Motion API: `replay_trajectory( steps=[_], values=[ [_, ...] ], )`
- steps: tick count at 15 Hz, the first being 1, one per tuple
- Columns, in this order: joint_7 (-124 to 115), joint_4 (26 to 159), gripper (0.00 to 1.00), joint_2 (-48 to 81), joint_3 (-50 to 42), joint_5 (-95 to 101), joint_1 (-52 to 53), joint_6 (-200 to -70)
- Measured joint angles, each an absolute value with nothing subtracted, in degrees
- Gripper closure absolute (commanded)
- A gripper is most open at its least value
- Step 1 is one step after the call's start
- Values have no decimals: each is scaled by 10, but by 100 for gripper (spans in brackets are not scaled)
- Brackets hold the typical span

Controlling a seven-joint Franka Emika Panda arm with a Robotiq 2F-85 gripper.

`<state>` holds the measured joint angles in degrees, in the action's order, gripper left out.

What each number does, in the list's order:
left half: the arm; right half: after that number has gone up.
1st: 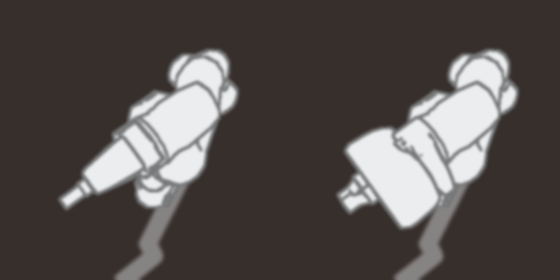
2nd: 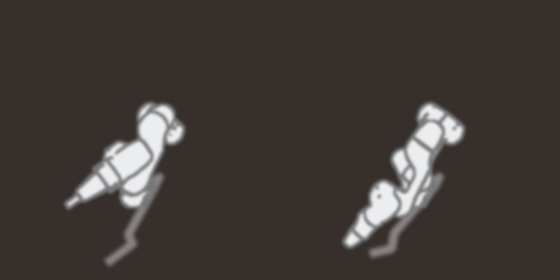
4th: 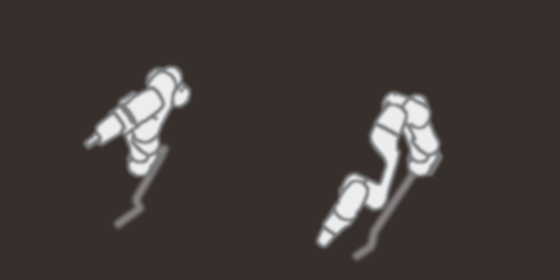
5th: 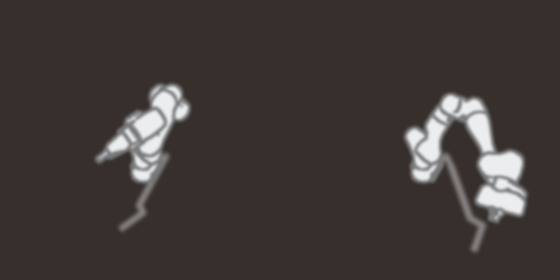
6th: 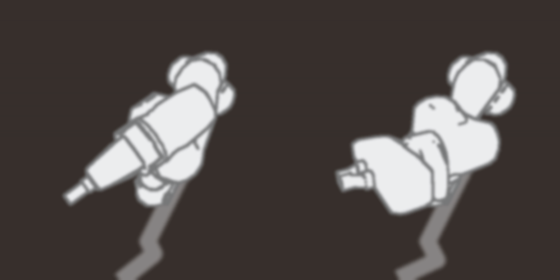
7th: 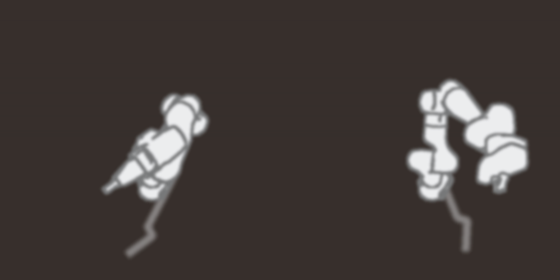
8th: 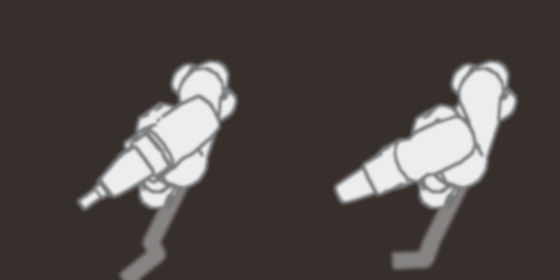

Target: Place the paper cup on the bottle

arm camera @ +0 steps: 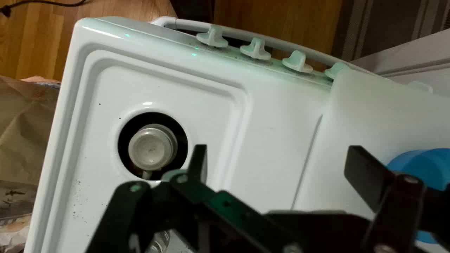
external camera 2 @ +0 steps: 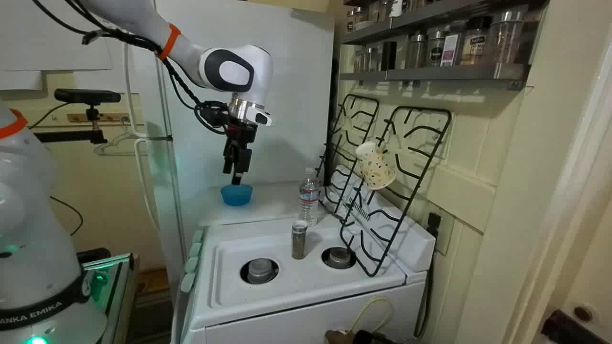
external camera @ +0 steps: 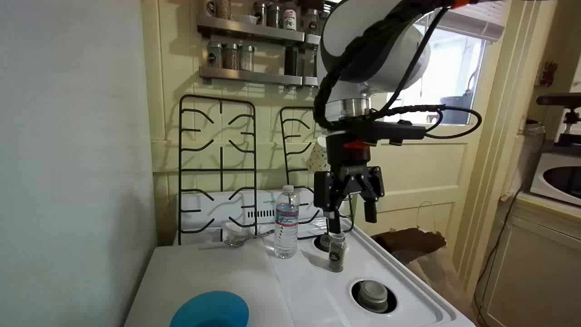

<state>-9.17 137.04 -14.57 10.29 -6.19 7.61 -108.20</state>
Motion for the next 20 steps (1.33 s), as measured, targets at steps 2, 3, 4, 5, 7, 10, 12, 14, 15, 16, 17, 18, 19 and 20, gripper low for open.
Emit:
replay_trajectory(
  steps=[2,3,4,5,7,10,12,14,15,16,17,18,19,20],
  values=[
    [-92,1370,0,-146,103,-62,76,-1082],
    [-92,1370,0,-146,103,-62,76,-1082],
    [-92,1370,0,-146,103,-62,76,-1082],
    [-92,1370,0,-146,103,-62,76,-1082],
    [-92,1370,0,-146,103,-62,76,-1082],
    [-106,1370,0,-148,103,-39,75,-1113],
    [-122,1368,0,-159,104,2,73,-1150],
    [-127,1359,0,-177,103,55,65,-1161],
    [-127,1351,0,-186,103,82,59,-1163],
    [-127,1343,0,-195,101,107,52,-1169],
    [-127,1336,0,-204,99,130,43,-1180],
    [-127,1331,0,-212,95,149,35,-1198],
    [-127,1327,0,-220,90,160,26,-1221],
    [-130,1324,0,-226,83,162,18,-1244]
  ],
)
